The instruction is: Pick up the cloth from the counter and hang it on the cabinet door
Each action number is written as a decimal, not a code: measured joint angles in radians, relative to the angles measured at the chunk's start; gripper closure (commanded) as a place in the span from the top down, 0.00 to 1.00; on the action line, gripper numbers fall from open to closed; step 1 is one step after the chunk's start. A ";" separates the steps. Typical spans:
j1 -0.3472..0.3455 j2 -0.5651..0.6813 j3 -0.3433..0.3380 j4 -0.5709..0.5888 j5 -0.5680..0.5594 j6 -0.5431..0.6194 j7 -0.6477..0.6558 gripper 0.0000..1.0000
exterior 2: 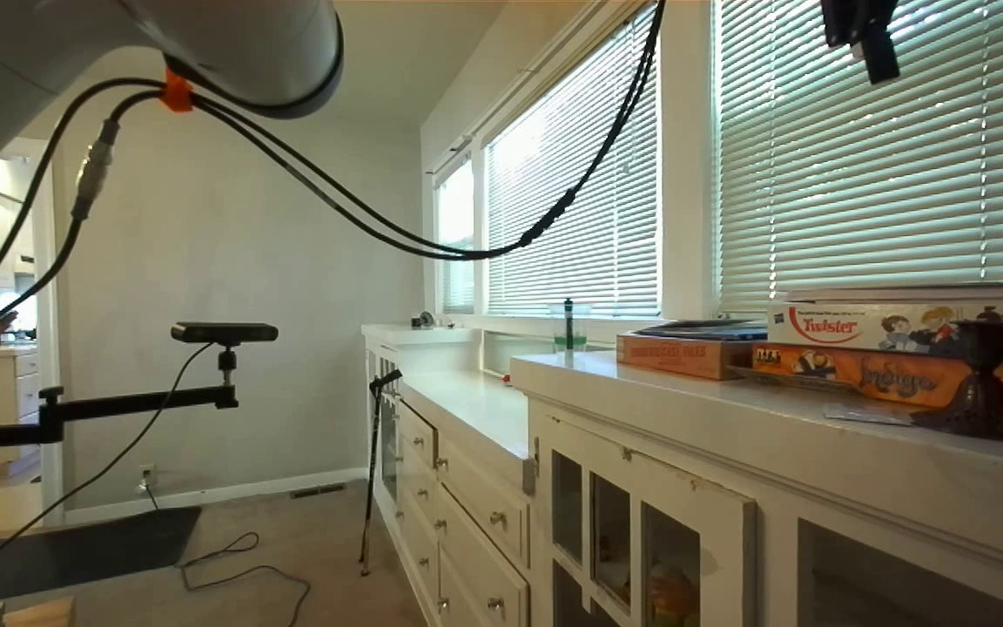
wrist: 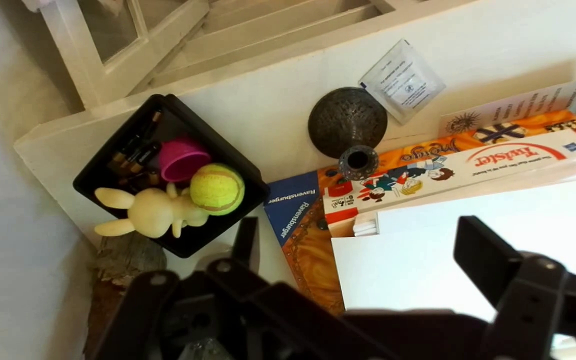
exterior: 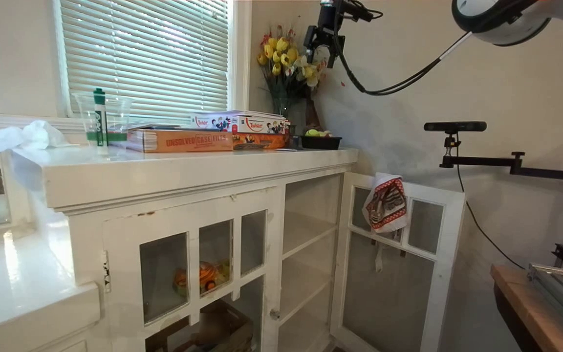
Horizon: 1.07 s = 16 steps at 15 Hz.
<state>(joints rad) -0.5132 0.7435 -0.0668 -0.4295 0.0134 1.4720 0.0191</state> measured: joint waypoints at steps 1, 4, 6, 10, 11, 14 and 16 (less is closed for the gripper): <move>0.001 0.001 0.001 -0.001 0.001 0.001 0.000 1.00; -0.003 0.005 0.037 -0.015 0.082 0.001 0.000 1.00; -0.004 0.012 0.072 -0.020 0.147 -0.002 -0.001 1.00; 0.007 0.018 0.134 -0.029 0.232 -0.114 -0.016 1.00; 0.010 0.018 0.145 -0.027 0.243 -0.163 -0.023 1.00; 0.023 0.014 0.167 -0.026 0.263 -0.310 -0.056 1.00; 0.038 0.013 0.170 -0.026 0.263 -0.389 -0.083 1.00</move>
<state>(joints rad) -0.4755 0.7568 0.1028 -0.4558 0.2764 1.0828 -0.0638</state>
